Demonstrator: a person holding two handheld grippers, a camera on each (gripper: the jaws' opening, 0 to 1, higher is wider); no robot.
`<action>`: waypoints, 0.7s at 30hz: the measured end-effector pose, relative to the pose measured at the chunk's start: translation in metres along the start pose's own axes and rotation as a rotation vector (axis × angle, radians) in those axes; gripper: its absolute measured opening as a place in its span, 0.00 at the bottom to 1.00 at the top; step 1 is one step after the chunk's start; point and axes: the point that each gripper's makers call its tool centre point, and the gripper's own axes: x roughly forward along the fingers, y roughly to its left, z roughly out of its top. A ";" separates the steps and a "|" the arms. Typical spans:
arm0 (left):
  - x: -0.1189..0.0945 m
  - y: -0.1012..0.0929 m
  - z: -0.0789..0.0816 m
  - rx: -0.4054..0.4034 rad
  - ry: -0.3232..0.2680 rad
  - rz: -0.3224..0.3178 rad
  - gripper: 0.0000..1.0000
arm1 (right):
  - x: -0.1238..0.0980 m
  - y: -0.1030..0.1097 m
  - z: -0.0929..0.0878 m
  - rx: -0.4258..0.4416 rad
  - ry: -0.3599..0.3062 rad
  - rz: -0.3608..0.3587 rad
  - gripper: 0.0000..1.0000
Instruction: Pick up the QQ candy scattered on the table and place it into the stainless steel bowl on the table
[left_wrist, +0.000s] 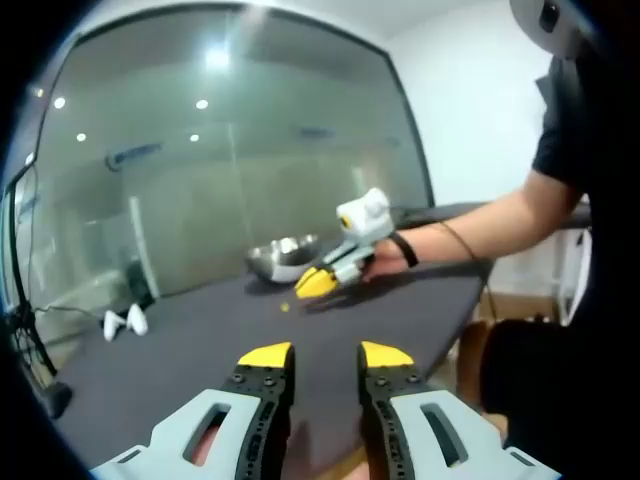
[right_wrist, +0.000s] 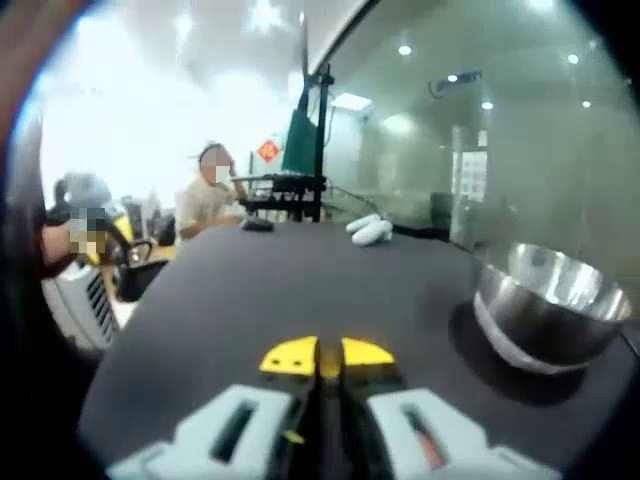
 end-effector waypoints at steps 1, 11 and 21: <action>0.001 0.000 0.000 0.001 -0.001 0.000 0.27 | -0.003 -0.002 0.002 0.000 -0.009 -0.016 0.08; 0.006 -0.005 0.000 0.006 -0.001 -0.019 0.27 | -0.046 -0.030 0.025 0.012 -0.081 -0.252 0.08; 0.009 -0.006 0.000 0.005 -0.003 -0.027 0.27 | -0.083 -0.070 0.030 0.020 -0.105 -0.481 0.08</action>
